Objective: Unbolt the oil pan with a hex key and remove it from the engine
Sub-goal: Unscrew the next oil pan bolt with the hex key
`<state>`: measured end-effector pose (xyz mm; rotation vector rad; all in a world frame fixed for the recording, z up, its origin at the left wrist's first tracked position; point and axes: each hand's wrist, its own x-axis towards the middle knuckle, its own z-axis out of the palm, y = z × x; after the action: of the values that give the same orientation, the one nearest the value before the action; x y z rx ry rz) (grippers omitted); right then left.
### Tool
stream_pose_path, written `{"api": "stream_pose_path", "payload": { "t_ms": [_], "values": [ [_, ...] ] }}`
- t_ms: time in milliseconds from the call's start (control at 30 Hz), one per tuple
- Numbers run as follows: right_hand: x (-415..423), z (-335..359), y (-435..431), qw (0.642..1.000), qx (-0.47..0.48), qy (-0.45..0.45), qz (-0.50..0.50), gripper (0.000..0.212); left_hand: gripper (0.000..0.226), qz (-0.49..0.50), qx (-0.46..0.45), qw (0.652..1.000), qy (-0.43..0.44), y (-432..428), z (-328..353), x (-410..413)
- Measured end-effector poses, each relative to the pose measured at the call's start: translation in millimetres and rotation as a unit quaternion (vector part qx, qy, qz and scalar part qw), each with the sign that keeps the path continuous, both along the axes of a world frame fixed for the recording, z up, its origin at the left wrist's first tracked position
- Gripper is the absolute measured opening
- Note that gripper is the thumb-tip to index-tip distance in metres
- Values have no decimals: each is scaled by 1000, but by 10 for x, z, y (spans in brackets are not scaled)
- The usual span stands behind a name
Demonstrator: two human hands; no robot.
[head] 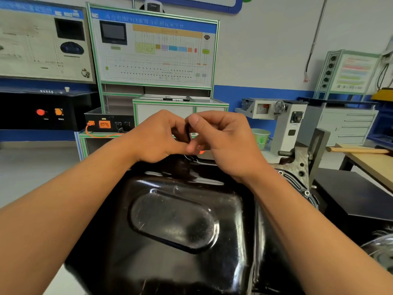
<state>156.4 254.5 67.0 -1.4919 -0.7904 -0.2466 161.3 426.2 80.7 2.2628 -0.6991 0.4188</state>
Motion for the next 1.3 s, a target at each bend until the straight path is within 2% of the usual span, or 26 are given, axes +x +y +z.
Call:
{"api": "stream_pose_path", "payload": {
  "t_ms": [133,367,433,567,800,867,933,1033,1133,1233,1300],
  "values": [
    [25,56,6,997,-8,80,21,8,13,-9,3,1000,18,-40,-8,-32],
    [22,105,113,989,-76,121,-21,24,11,-21,9,1000,15,-82,7,-59],
    [28,90,109,990,-87,108,-41,21,7,-17,12,1000,24,-84,7,-65],
    [-6,61,82,991,-109,68,-47,12,22,-2,8,999,43,-67,3,-47],
    [0,9,24,997,-69,29,-13,11,35,2,6,998,55,-34,2,-21],
    [23,2,23,997,-68,20,-18,8,35,0,8,998,58,-16,2,-6],
    [48,-2,26,997,-72,11,-21,16,35,4,14,998,56,-10,3,-3],
    [46,-15,14,998,-68,13,0,13,17,10,19,998,52,-13,13,-6],
    [30,-13,18,997,-74,-6,-8,14,26,14,20,998,50,-7,23,-11],
    [29,5,53,997,-75,-2,-30,41,18,15,18,998,55,-5,22,-17],
    [10,26,69,997,-63,24,-32,51,23,7,13,997,71,3,3,-7]
  ]
}}
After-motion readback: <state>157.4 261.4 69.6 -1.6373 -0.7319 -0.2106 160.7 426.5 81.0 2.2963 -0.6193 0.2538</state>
